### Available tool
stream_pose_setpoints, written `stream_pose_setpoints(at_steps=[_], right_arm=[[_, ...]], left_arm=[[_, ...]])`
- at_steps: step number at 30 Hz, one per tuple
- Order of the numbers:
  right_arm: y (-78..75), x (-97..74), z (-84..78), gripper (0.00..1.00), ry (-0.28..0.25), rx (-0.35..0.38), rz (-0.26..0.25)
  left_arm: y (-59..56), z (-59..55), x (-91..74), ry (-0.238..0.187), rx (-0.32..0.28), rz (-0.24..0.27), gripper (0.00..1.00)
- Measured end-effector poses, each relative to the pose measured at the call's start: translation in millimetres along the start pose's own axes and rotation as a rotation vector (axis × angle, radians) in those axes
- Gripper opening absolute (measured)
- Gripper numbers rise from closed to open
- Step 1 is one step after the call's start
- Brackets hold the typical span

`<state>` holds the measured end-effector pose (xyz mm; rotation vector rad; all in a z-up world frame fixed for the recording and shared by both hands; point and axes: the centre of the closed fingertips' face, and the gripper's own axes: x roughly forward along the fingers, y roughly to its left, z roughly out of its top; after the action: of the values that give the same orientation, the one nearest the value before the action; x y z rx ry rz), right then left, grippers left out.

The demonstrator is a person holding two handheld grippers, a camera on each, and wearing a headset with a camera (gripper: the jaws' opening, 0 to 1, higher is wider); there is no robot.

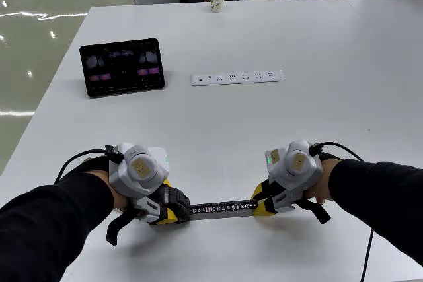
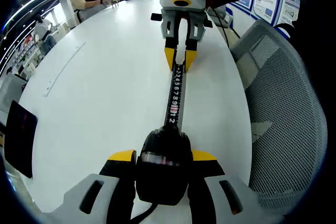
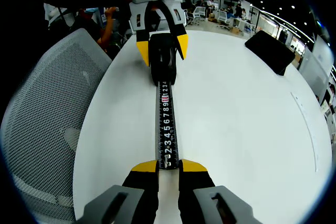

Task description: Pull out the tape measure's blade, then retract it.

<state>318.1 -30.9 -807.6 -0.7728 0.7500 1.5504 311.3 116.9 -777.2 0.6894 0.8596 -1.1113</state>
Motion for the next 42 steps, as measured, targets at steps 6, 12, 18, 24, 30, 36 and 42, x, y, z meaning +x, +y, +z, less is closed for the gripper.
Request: stream_pose_setpoints(at_steps=[6, 12, 18, 24, 30, 36, 42], right_arm=[[-0.4, -2.1, -1.9, 0.10, 0.005, -0.004, -0.002], [-0.7, -5.0, -4.7, 0.10, 0.009, -0.004, -0.006], [-0.1, -8.7, -8.6, 0.10, 0.017, -0.006, -0.008], [-0.6, -10.4, -12.3, 0.10, 0.019, -0.004, -0.013], [-0.4, -12.6, -15.7, 0.10, 0.022, -0.002, -0.014], [-0.9, -14.1, -18.6, 0.10, 0.021, 0.002, -0.017], [-1.4, -15.2, -20.6, 0.10, 0.020, 0.004, -0.017]], left_arm=[[0.2, -0.7, -0.1, 0.001, 0.001, 0.000, 0.32], [-0.4, -0.5, -0.5, 0.001, 0.002, 0.002, 0.32], [-1.3, -0.5, -0.9, 0.002, 0.003, 0.003, 0.32], [-1.8, 0.1, -1.2, 0.003, 0.003, 0.004, 0.32], [-2.7, 0.9, -0.7, 0.004, 0.004, 0.003, 0.32], [-3.0, 0.7, -0.5, 0.006, 0.003, 0.003, 0.32], [-2.7, 0.6, 0.3, 0.007, 0.003, 0.003, 0.32]])
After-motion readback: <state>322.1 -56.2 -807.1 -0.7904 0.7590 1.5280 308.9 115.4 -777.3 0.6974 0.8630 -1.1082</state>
